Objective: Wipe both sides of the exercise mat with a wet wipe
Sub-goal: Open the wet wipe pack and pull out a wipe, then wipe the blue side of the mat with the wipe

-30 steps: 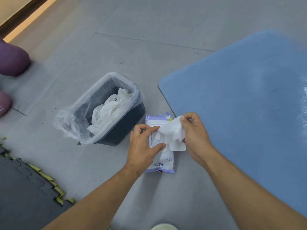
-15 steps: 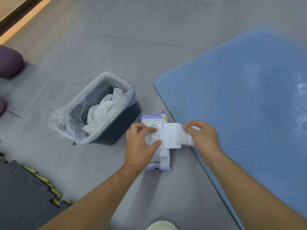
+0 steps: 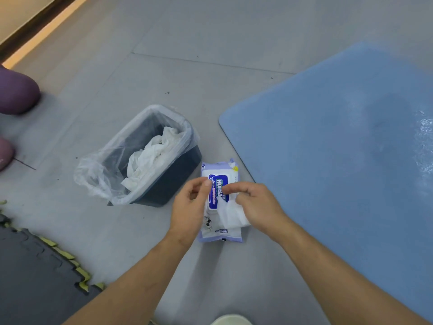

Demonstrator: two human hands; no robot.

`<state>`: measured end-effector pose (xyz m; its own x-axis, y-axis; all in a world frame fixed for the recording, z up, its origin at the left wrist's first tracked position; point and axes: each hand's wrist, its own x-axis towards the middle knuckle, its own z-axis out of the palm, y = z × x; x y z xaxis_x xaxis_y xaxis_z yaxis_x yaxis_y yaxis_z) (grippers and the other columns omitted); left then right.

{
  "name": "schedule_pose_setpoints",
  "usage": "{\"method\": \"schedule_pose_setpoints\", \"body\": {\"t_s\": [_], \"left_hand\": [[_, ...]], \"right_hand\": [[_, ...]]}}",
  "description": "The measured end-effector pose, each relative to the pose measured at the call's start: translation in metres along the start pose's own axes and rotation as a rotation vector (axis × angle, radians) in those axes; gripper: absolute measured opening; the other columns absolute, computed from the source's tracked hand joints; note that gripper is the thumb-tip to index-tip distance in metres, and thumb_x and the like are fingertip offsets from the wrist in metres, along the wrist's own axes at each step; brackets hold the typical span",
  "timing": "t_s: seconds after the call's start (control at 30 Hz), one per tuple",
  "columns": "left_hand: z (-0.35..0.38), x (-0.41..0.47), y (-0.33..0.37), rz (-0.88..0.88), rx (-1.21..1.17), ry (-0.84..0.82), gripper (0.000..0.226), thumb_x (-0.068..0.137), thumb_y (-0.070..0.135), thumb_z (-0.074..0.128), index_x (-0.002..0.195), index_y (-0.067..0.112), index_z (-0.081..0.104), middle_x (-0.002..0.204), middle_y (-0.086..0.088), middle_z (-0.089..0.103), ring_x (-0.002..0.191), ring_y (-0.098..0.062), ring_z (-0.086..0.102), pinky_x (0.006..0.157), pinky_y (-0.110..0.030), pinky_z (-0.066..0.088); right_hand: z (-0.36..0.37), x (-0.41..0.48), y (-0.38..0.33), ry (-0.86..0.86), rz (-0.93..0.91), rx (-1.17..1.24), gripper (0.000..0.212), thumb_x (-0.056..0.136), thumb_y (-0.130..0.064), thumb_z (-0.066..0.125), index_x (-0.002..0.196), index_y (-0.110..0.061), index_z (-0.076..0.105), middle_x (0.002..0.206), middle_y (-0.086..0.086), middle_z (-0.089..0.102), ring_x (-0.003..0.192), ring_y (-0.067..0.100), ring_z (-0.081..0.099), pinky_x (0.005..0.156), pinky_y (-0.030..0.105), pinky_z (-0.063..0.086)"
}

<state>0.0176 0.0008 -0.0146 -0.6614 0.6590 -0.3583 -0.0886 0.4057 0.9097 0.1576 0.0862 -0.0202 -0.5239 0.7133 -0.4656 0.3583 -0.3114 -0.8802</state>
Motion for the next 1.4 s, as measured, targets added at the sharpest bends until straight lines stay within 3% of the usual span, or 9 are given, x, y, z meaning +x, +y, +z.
{"method": "schedule_pose_setpoints", "body": {"t_s": [0.1, 0.27, 0.37, 0.47, 0.6, 0.67, 0.87, 1.03, 1.4], "left_hand": [[-0.006, 0.006, -0.009, -0.004, 0.133, 0.032, 0.026, 0.092, 0.009, 0.076, 0.111, 0.026, 0.069, 0.104, -0.011, 0.07, 0.098, -0.026, 0.071, 0.081, -0.038, 0.063], [-0.003, 0.01, -0.008, -0.03, 0.095, 0.058, 0.022, 0.088, 0.001, 0.078, 0.102, 0.015, 0.068, 0.099, -0.015, 0.07, 0.083, -0.014, 0.071, 0.062, -0.018, 0.057], [-0.001, 0.013, -0.008, -0.064, 0.12, 0.085, 0.018, 0.088, 0.0, 0.079, 0.098, 0.012, 0.069, 0.097, -0.013, 0.072, 0.084, -0.014, 0.071, 0.058, -0.016, 0.056], [0.0, 0.014, -0.007, -0.062, 0.162, 0.086, 0.018, 0.088, -0.001, 0.077, 0.092, 0.014, 0.068, 0.096, -0.013, 0.071, 0.086, -0.018, 0.07, 0.06, -0.017, 0.057], [0.005, 0.009, 0.002, 0.1, 0.372, 0.079, 0.025, 0.088, -0.003, 0.073, 0.086, 0.022, 0.07, 0.102, -0.001, 0.064, 0.08, -0.004, 0.064, 0.066, -0.013, 0.051], [0.016, 0.0, 0.011, 0.143, 0.354, -0.031, 0.02, 0.091, 0.004, 0.07, 0.09, 0.023, 0.073, 0.1, 0.004, 0.068, 0.08, -0.001, 0.064, 0.07, -0.015, 0.051], [0.067, -0.02, 0.033, 0.007, 0.239, -0.43, 0.018, 0.105, 0.034, 0.057, 0.105, 0.028, 0.074, 0.097, 0.012, 0.077, 0.091, -0.003, 0.07, 0.082, -0.021, 0.054], [0.104, -0.026, 0.033, -0.043, 0.264, -0.602, 0.017, 0.102, 0.032, 0.065, 0.114, 0.022, 0.073, 0.109, -0.001, 0.077, 0.104, -0.021, 0.072, 0.092, -0.04, 0.057], [0.211, -0.067, 0.057, -0.004, 0.329, -0.966, 0.032, 0.084, 0.039, 0.078, 0.072, 0.022, 0.054, 0.069, 0.005, 0.057, 0.062, -0.012, 0.05, 0.057, -0.029, 0.035]], "right_hand": [[0.003, 0.001, 0.002, 0.006, -0.047, -0.049, 0.05, 0.092, 0.009, 0.041, 0.109, -0.022, 0.078, 0.112, -0.014, 0.073, 0.091, -0.011, 0.064, 0.071, 0.003, 0.042], [0.009, 0.002, 0.01, -0.07, -0.205, -0.374, 0.055, 0.095, 0.008, 0.04, 0.134, -0.019, 0.069, 0.137, -0.009, 0.058, 0.125, 0.012, 0.057, 0.103, 0.023, 0.047], [0.012, 0.002, 0.01, -0.149, -0.207, -0.491, 0.055, 0.098, 0.003, 0.039, 0.138, -0.023, 0.065, 0.133, -0.015, 0.048, 0.119, 0.018, 0.058, 0.099, 0.035, 0.05], [0.015, 0.001, 0.007, -0.151, -0.194, -0.457, 0.053, 0.098, 0.002, 0.041, 0.138, -0.022, 0.065, 0.137, -0.013, 0.049, 0.117, 0.016, 0.057, 0.094, 0.024, 0.048], [0.005, -0.004, 0.0, -0.003, -0.087, -0.024, 0.05, 0.092, 0.008, 0.049, 0.12, -0.027, 0.072, 0.121, -0.013, 0.07, 0.107, 0.0, 0.063, 0.077, 0.004, 0.044], [-0.007, -0.007, -0.001, 0.079, -0.06, 0.129, 0.045, 0.092, 0.005, 0.056, 0.113, -0.032, 0.072, 0.109, -0.015, 0.075, 0.097, -0.004, 0.066, 0.076, 0.01, 0.048], [-0.048, -0.018, 0.007, 0.233, -0.011, 0.475, 0.038, 0.094, 0.005, 0.063, 0.119, -0.022, 0.07, 0.111, 0.001, 0.078, 0.104, 0.028, 0.074, 0.091, 0.043, 0.059], [-0.089, -0.042, 0.022, 0.315, -0.005, 0.625, 0.054, 0.089, 0.017, 0.056, 0.128, -0.019, 0.062, 0.111, 0.004, 0.078, 0.098, 0.023, 0.075, 0.085, 0.04, 0.06], [-0.193, -0.138, 0.073, 0.677, 0.017, 0.715, 0.033, 0.091, 0.007, 0.068, 0.112, -0.018, 0.07, 0.103, 0.001, 0.077, 0.093, 0.02, 0.073, 0.09, 0.04, 0.056]]}}
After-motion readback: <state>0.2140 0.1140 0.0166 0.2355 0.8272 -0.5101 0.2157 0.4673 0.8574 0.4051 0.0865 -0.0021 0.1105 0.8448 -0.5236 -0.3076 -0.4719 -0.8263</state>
